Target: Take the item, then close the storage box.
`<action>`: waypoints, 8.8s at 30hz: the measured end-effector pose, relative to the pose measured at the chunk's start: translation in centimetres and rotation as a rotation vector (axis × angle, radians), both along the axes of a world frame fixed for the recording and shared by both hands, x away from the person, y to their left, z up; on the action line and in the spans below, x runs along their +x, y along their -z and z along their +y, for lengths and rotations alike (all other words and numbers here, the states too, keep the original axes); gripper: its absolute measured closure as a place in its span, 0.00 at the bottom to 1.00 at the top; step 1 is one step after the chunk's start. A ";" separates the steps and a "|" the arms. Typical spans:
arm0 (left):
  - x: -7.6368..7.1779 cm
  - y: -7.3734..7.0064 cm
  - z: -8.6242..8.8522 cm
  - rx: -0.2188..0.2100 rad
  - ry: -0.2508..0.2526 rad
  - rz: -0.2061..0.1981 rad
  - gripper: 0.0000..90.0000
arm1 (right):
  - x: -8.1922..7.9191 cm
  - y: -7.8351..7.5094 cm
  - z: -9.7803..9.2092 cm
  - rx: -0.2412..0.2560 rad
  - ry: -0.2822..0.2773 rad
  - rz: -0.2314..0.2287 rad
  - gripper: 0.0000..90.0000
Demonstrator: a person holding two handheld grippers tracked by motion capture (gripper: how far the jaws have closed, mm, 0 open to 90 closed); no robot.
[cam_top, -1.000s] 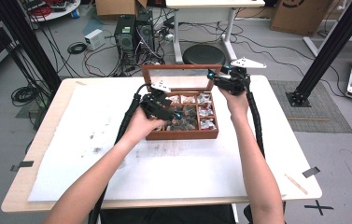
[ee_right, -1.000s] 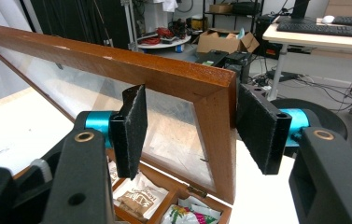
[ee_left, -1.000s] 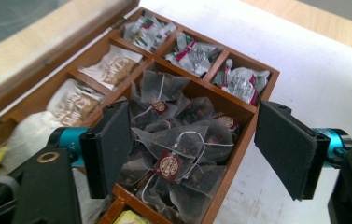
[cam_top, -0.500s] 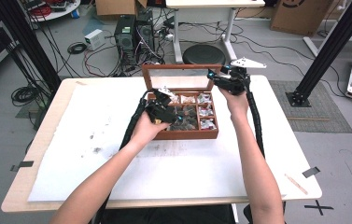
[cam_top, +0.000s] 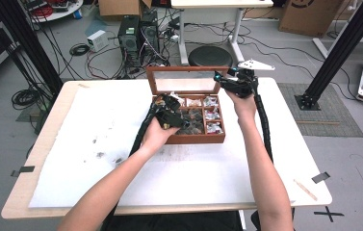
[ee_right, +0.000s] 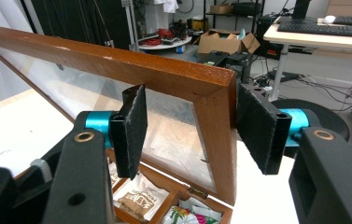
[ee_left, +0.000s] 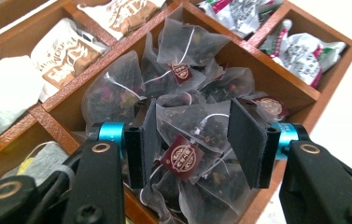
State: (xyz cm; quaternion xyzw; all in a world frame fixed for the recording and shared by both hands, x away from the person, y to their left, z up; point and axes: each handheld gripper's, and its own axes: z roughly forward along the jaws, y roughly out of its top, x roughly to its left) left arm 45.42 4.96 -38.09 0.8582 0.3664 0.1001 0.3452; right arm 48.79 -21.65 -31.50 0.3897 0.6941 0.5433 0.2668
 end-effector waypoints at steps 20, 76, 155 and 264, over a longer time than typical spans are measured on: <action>0.3 0.1 0.2 -0.072 0.003 0.035 0.99 | 0.0 0.0 0.0 -0.003 0.001 -0.003 0.50; 1.0 0.3 0.3 -0.103 -0.023 0.069 0.99 | 0.0 0.0 0.0 -0.007 0.005 -0.006 0.51; -16.6 -5.9 20.1 -0.262 -0.081 -0.185 0.99 | 0.7 -0.2 0.1 0.017 0.009 -0.008 0.51; -6.9 -6.8 25.6 -0.433 -0.052 -0.445 0.35 | -0.4 -0.1 0.1 -0.034 0.004 0.010 0.49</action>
